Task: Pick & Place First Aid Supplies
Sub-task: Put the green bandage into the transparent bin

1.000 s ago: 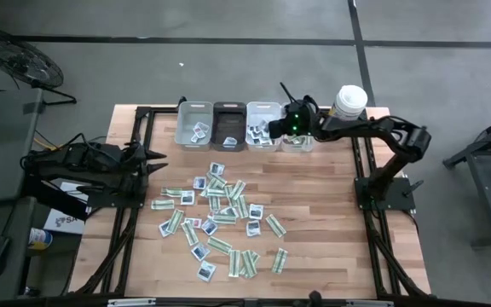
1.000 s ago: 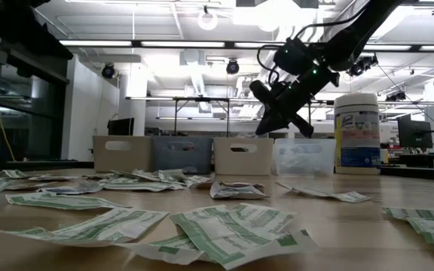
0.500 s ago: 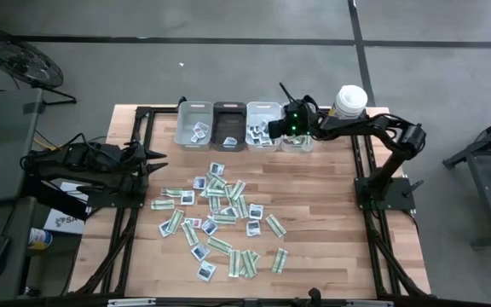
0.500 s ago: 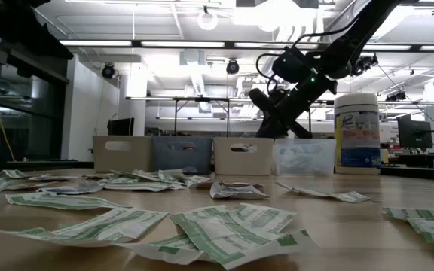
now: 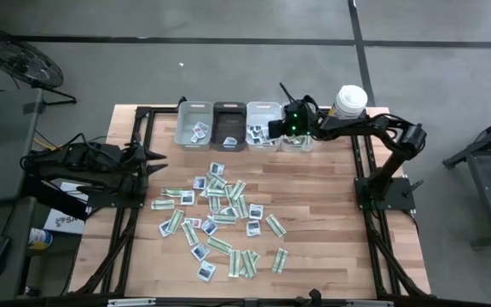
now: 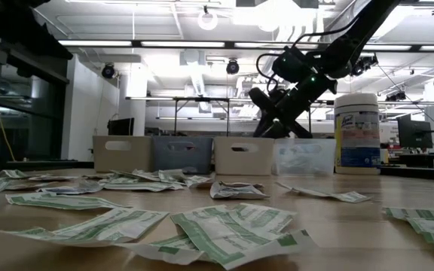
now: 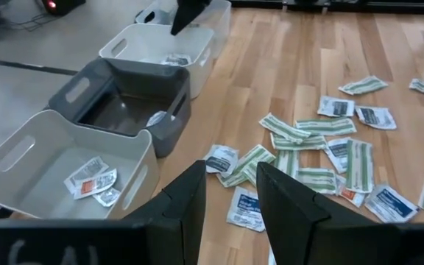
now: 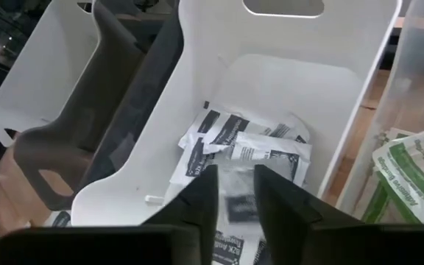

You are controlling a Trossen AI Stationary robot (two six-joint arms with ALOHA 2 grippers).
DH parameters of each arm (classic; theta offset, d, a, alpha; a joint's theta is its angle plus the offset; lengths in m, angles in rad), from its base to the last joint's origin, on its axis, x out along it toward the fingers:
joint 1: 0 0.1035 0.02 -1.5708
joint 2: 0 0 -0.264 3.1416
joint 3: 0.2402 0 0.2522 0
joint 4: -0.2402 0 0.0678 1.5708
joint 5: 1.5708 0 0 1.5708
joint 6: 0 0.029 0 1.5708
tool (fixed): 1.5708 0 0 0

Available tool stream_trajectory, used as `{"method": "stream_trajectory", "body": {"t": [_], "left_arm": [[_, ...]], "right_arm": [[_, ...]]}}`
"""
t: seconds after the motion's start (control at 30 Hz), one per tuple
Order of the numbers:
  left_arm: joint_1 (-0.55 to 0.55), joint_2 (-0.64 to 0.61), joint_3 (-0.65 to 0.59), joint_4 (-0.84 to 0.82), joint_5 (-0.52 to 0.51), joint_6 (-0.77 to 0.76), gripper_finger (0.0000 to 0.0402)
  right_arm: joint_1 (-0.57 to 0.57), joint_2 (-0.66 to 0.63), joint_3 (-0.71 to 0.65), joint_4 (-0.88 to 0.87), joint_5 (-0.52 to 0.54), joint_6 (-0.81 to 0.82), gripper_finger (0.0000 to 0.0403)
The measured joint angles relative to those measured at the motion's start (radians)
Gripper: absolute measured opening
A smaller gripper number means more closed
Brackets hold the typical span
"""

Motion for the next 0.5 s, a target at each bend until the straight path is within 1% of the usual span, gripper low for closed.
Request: {"method": "stream_trajectory", "body": {"t": [0.1, 0.2, 0.37, 0.5], "left_arm": [[0.000, 0.000, 0.000, 0.000, 0.026, 0.011, 0.0119], [0.000, 0.000, 0.000, 0.000, 0.047, 0.013, 0.0119], [0.000, 0.000, 0.000, 0.000, 0.102, 0.013, 0.0119], [0.000, 0.000, 0.000, 0.000, 0.152, 0.013, 0.0119]], "right_arm": [[0.000, -0.001, 0.000, 0.005, 0.000, 0.016, 0.0109], [-0.002, -0.006, 0.000, 0.012, -0.013, 0.023, 0.0126], [-0.002, -0.049, 0.000, 0.018, -0.055, 0.031, 0.0133], [0.004, -0.109, 0.000, 0.006, -0.067, 0.009, 0.0133]]}}
